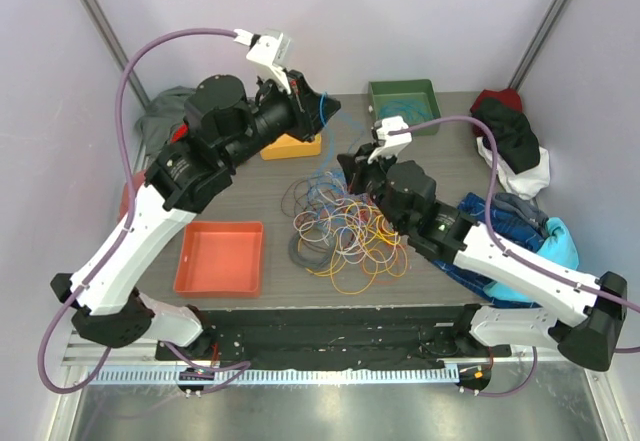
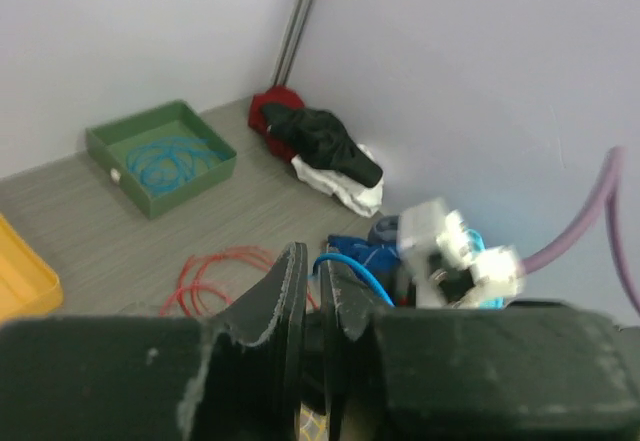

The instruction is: Untangle the cables

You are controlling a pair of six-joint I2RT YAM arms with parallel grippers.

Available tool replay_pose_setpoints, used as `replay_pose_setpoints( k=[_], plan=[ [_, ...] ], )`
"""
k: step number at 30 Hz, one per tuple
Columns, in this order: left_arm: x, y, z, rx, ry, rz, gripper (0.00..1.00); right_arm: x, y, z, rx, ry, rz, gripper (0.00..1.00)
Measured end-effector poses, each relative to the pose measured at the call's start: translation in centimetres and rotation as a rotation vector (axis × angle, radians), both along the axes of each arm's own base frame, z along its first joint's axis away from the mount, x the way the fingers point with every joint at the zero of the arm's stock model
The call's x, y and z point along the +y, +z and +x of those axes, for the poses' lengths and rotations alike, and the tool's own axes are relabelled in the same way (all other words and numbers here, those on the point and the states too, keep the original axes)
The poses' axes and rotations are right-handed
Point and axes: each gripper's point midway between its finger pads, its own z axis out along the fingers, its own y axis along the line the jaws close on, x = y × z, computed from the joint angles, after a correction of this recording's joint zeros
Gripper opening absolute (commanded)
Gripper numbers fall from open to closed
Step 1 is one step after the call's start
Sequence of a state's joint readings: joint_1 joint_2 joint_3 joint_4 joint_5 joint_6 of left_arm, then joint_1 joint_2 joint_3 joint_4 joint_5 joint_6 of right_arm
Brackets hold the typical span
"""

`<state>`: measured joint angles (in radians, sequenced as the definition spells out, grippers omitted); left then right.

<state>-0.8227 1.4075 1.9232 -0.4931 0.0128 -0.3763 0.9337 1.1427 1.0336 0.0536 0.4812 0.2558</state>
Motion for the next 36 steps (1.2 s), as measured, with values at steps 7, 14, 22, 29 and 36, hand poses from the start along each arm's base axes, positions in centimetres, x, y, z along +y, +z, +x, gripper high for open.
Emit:
replay_pose_setpoints(
  k=[7,14,22,29,36],
  plan=[
    [2.8,-7.5,1.2,0.077,0.163,0.07,1.0,-2.2,13.8,-0.8,-0.195,-0.025,0.099,0.01],
    [5.7,-18.9,2.3,0.222,0.34,0.215,1.0,-8.9,28.2,-4.6,-0.42,-0.094,0.304,0.01],
    [8.1,-23.2,1.5,0.224,0.416,0.143,1.0,-6.3,24.2,-2.7,-0.323,-0.087,0.176,0.01],
    [7.8,-21.6,0.7,0.118,0.363,-0.081,1.0,-4.1,19.9,-1.2,-0.225,-0.065,0.055,0.01],
    [6.3,-16.6,-0.1,0.004,0.255,-0.244,1.0,-4.8,16.0,-2.0,-0.159,-0.059,0.054,0.01]
  ],
)
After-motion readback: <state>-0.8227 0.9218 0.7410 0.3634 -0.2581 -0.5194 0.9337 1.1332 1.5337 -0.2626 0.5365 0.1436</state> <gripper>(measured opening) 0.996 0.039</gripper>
